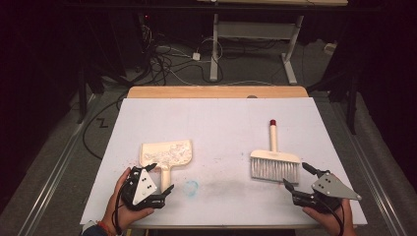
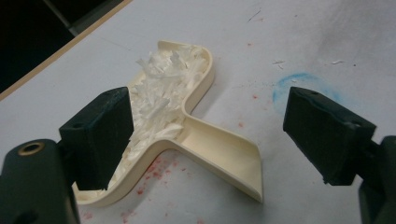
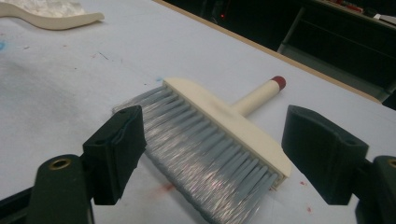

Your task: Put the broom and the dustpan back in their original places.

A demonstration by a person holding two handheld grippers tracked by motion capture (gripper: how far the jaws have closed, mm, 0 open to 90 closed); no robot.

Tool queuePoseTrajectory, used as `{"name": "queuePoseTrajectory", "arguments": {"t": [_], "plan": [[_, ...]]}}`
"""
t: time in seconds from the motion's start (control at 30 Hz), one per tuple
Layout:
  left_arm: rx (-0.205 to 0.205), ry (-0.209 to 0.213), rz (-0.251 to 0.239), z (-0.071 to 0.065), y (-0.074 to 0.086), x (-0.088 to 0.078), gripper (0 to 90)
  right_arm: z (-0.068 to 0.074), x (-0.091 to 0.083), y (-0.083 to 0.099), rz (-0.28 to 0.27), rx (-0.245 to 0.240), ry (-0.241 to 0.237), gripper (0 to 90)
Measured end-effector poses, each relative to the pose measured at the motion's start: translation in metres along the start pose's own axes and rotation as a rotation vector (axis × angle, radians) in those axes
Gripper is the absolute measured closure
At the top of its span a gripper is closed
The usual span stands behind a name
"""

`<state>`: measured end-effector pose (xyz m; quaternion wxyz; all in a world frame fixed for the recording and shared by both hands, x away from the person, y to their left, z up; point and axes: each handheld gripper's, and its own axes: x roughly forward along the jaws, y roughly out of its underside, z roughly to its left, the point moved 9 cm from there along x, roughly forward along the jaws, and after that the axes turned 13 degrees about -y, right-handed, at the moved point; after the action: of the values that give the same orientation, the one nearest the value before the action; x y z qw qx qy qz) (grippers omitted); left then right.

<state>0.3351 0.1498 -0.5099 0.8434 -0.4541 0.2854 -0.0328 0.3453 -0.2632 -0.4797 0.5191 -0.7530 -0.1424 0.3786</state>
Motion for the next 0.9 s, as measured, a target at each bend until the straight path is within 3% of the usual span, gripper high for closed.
{"name": "queuePoseTrajectory", "arguments": {"t": [0.9], "plan": [[-0.013,0.014,0.022,-0.0026,-0.0005,0.0051,15.4,-0.0065,-0.0051,0.0005,-0.008,0.018,0.023,24.4]]}}
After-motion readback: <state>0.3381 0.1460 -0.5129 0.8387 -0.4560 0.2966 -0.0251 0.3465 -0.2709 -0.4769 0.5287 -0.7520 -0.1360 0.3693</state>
